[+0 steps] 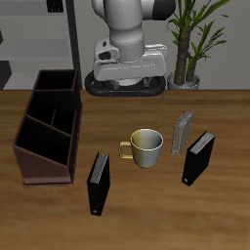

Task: Place the left black book into the right desk caddy's right compartment

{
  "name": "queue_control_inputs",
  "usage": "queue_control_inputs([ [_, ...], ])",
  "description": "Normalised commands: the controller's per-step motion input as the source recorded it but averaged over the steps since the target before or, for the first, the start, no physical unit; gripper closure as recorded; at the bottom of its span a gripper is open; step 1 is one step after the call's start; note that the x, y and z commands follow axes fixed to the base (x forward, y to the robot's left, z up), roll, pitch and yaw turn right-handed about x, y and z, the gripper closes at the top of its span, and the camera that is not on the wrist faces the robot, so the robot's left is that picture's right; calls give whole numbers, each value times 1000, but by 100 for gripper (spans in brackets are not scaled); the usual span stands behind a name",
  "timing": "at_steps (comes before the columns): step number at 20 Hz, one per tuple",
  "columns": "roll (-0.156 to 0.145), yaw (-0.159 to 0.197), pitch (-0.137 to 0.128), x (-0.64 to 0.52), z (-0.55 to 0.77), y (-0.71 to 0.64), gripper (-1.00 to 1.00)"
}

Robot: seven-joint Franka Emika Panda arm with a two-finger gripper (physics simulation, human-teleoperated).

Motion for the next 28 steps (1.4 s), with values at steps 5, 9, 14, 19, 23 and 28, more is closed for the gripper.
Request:
queue_control_inputs([
  [5, -45, -8, -5, 73, 27, -136, -100],
  [9, -18, 11, -8, 28, 6, -25, -100],
  [14, -83, -47, -7, -17, 27, 41, -100],
  [19, -19, -13, -30, -139, 9, 228, -100],
  [23, 12, -16, -1, -144, -16, 301, -100],
  [28, 19, -4, -25, -181, 34, 367, -100],
])
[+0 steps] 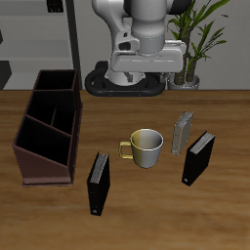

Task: Place the left black book into the right desk caddy's right compartment

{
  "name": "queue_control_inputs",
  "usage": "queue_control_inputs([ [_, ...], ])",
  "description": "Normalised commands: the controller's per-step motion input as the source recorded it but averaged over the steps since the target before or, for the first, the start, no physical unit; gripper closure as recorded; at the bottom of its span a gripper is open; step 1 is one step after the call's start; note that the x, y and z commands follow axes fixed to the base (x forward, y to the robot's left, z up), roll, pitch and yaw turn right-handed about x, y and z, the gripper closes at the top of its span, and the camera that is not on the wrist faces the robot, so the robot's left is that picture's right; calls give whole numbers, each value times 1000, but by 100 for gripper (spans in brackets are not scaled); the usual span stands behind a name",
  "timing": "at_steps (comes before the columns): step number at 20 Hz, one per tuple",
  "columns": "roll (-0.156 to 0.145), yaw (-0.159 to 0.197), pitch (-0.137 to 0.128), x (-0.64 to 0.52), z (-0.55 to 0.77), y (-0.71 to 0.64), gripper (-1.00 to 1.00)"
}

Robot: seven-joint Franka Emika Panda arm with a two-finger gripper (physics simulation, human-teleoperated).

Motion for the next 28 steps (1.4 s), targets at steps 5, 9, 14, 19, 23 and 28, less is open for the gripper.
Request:
queue_control_inputs([
  [5, 9, -31, -11, -98, 9, 338, -100],
  [9, 27, 3, -12, -12, -63, 376, -100],
  [14, -7, -34, 7, 69, -42, 168, -100],
  [19, -3, 6, -8, 59, -29, 187, -100],
  [23, -1, -50, 10, 60, -9, 110, -100],
  [28, 25, 10, -17, -50, -79, 127, -100],
])
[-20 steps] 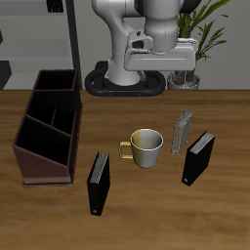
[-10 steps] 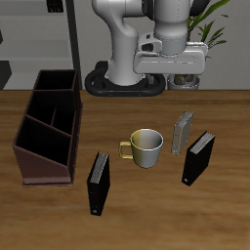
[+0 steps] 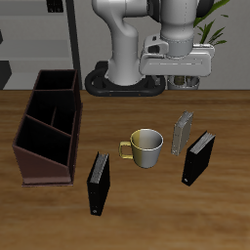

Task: Place the left black book into the right desk caddy's right compartment

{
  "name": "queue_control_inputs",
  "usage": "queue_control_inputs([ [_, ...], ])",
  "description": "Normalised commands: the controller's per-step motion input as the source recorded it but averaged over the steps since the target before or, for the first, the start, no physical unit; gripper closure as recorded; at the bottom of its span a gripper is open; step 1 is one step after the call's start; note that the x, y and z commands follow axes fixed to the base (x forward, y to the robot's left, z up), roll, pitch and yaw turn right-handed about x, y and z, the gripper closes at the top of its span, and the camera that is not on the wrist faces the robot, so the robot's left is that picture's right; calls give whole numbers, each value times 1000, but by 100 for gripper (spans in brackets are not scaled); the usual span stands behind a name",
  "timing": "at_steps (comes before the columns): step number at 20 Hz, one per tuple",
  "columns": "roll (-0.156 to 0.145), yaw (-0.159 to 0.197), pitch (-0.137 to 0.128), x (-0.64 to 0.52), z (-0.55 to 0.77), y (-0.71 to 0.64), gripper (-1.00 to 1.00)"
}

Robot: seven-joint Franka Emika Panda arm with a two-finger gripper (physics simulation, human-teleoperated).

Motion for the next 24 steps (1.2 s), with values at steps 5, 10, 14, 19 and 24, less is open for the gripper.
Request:
queue_control_inputs([
  [5, 1, -4, -6, 58, -92, 95, -100],
  [10, 2, 10, -3, 133, -31, 122, -100],
  [14, 1, 10, -15, 186, 41, 142, -100],
  [19, 6, 8, -22, 104, 123, 226, -100],
  [24, 13, 5, -37, 23, 132, 225, -100],
])
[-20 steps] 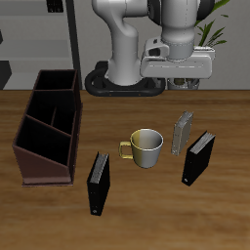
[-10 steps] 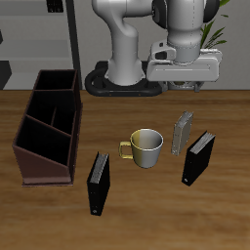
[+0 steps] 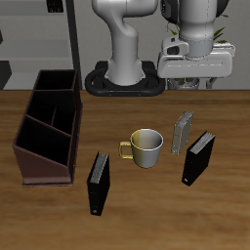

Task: Place the left black book into the right desk caddy's right compartment

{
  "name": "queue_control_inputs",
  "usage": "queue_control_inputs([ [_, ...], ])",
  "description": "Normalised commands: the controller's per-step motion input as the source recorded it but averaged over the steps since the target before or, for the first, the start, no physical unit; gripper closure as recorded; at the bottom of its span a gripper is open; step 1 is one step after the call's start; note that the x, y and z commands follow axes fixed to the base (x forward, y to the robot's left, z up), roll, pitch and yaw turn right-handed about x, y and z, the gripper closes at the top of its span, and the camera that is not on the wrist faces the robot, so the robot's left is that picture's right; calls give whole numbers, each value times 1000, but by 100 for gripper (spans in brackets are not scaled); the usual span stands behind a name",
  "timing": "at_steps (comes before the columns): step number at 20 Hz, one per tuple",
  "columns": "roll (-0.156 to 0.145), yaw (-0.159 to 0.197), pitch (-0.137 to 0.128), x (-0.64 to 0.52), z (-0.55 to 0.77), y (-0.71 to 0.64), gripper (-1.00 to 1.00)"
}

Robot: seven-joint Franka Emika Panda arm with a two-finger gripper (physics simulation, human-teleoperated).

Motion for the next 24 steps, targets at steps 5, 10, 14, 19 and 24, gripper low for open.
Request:
queue_control_inputs([
  [5, 38, 10, -23, 28, 30, 209, -100],
  [10, 5, 16, -45, 183, -37, 137, -100],
  [14, -15, -9, -4, 342, -74, 75, -100],
  [19, -17, -3, 10, 275, -139, 55, -100],
  [24, 5, -6, 14, 142, -216, 59, -100],
])
